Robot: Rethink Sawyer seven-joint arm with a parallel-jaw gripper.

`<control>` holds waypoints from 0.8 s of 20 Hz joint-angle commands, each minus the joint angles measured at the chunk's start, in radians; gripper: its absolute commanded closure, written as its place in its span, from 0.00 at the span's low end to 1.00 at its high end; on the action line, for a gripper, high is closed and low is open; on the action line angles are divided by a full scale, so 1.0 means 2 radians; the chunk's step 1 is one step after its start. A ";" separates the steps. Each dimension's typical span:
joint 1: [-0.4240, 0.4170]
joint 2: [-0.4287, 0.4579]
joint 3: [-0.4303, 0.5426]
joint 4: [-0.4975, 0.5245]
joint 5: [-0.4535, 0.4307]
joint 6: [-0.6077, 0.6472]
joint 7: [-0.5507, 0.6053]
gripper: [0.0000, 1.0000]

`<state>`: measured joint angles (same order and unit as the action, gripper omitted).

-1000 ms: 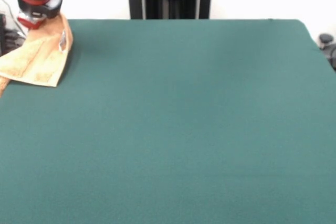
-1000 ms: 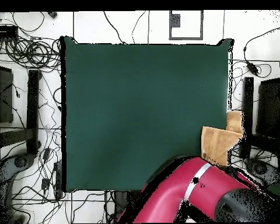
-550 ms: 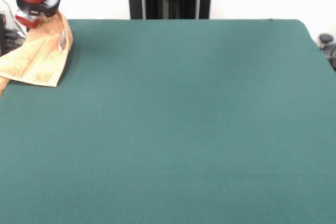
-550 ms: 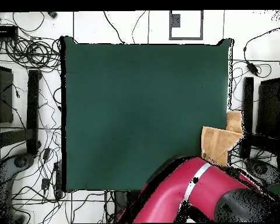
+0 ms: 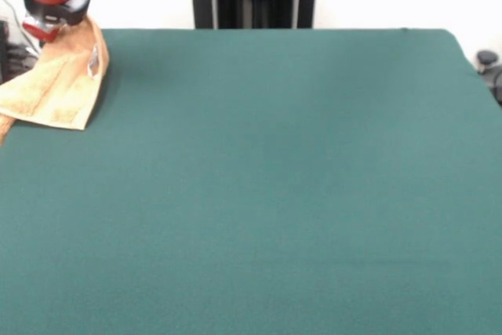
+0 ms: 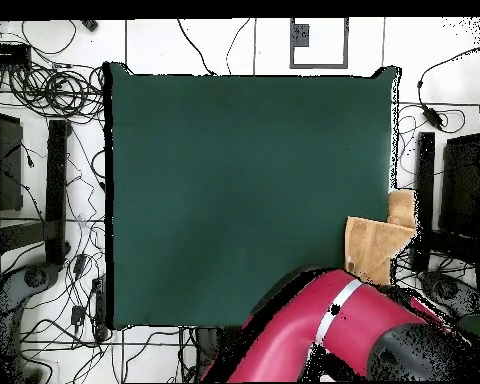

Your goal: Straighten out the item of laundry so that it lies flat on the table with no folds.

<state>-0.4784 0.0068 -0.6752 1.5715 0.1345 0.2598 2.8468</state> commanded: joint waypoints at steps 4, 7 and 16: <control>0.007 -0.017 0.046 -0.011 0.006 -0.002 0.029 0.00; 0.007 -0.025 0.043 -0.004 -0.002 -0.010 0.025 0.00; 0.005 -0.033 0.039 -0.003 -0.011 -0.003 0.016 0.00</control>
<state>-0.4852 -0.0694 -0.6754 1.5721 0.1341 0.2598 2.8468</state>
